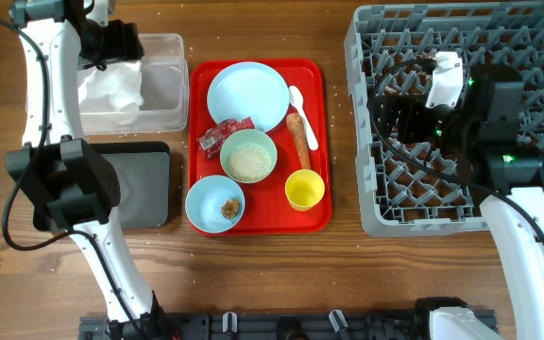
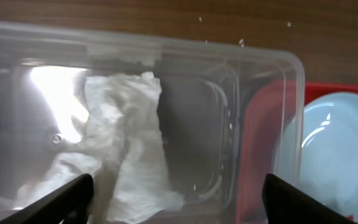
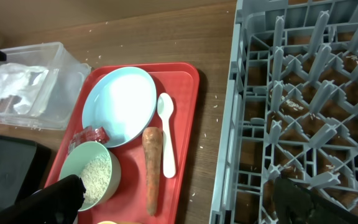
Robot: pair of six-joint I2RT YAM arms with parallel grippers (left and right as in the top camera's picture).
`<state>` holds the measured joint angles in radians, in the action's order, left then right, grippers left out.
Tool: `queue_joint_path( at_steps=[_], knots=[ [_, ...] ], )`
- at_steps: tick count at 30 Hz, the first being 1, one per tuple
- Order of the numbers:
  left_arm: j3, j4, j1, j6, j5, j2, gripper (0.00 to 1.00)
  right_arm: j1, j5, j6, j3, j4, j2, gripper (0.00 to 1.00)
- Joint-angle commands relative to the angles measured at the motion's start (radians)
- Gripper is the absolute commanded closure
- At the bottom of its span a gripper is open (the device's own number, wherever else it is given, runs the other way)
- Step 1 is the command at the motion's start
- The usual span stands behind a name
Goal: Sort waste into correct bins and load items into the dishwasher rack
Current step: 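Move left gripper back to the tray and grasp the red snack wrapper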
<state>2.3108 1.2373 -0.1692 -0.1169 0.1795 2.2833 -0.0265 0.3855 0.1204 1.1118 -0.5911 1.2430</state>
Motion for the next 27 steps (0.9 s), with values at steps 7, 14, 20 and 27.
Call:
queue_joint_path(
  at_steps=[7,14,20,27],
  knots=[
    [0.013,-0.034,0.022,0.304,-0.379,0.004,0.10,0.002,0.019,0.014,0.023,0.003,0.010,0.00],
    [0.013,0.014,0.095,-0.097,0.211,-0.010,0.09,0.002,0.019,0.014,0.023,0.002,0.010,0.00],
    [0.012,0.195,0.228,-0.222,0.212,-0.011,0.11,0.002,0.003,0.013,0.022,0.002,0.010,0.01],
    [-0.131,0.139,0.378,-0.183,0.114,-0.009,0.10,0.002,0.004,0.014,0.021,-0.003,0.010,0.01]
  ],
)
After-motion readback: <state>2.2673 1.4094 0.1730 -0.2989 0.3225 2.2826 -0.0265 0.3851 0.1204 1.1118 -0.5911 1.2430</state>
